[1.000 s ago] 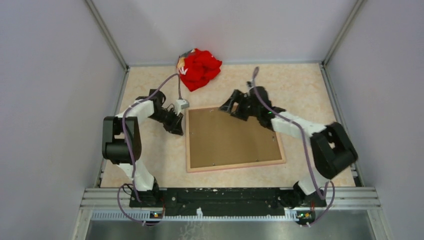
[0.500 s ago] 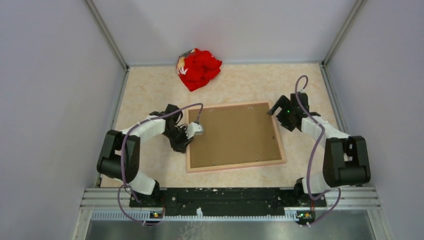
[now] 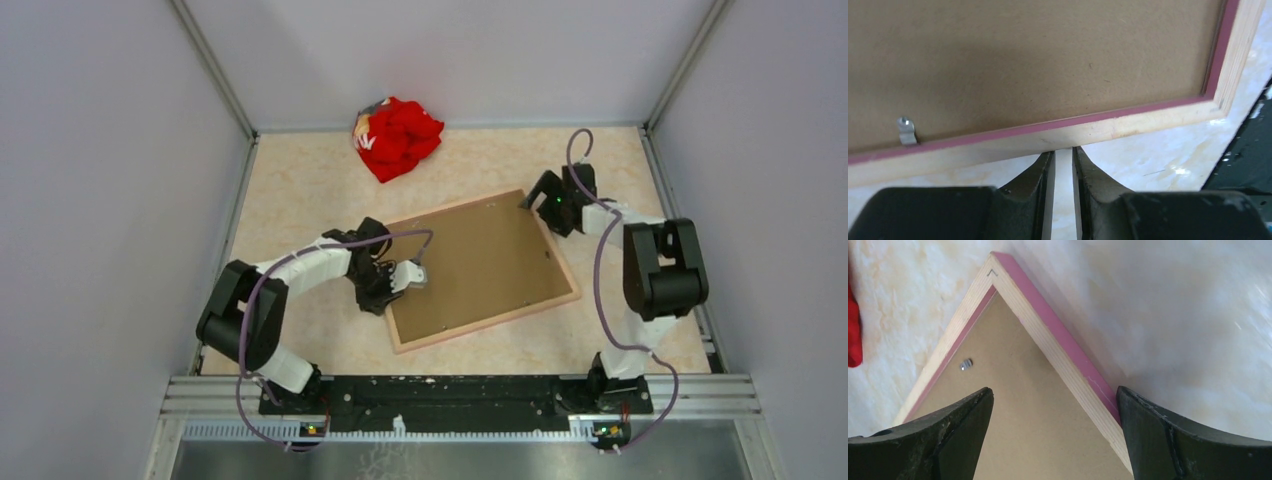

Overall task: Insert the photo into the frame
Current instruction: Adjust the photo frame at the center of the board.

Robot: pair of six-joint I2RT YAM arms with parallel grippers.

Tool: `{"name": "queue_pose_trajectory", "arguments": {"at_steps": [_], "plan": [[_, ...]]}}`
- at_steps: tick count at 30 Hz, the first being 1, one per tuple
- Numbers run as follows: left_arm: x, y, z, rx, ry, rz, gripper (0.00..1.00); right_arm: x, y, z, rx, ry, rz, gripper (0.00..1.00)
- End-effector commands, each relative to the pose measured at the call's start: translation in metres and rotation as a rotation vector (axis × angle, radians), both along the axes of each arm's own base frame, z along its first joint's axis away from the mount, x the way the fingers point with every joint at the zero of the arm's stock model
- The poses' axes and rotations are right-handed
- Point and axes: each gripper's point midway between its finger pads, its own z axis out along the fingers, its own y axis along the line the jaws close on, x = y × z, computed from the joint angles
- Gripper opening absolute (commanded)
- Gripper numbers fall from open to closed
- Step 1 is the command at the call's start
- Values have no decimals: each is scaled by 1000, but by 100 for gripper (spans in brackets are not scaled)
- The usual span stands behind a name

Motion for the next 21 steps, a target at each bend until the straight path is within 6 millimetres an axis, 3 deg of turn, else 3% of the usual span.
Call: {"name": "queue_pose_trajectory", "arguments": {"at_steps": [1,5,9,11,16,18,21], "plan": [[-16,-50,-7,-72,56,-104,26,6,70,-15,52,73,157,92],[-36,-77,-15,-68,103,-174,27,29,118,-6,76,50,243,92],[-51,-100,-14,-82,160,-232,29,48,141,3,61,27,287,93],[-60,-107,-5,-106,219,-266,34,58,139,17,33,-7,273,94],[-64,-106,26,-152,246,-307,43,72,111,77,-49,-132,223,94],[-55,-98,44,-169,235,-293,45,64,99,98,-77,-161,214,95],[-23,-78,76,-225,218,-221,47,35,86,115,-104,-168,223,95]]}}
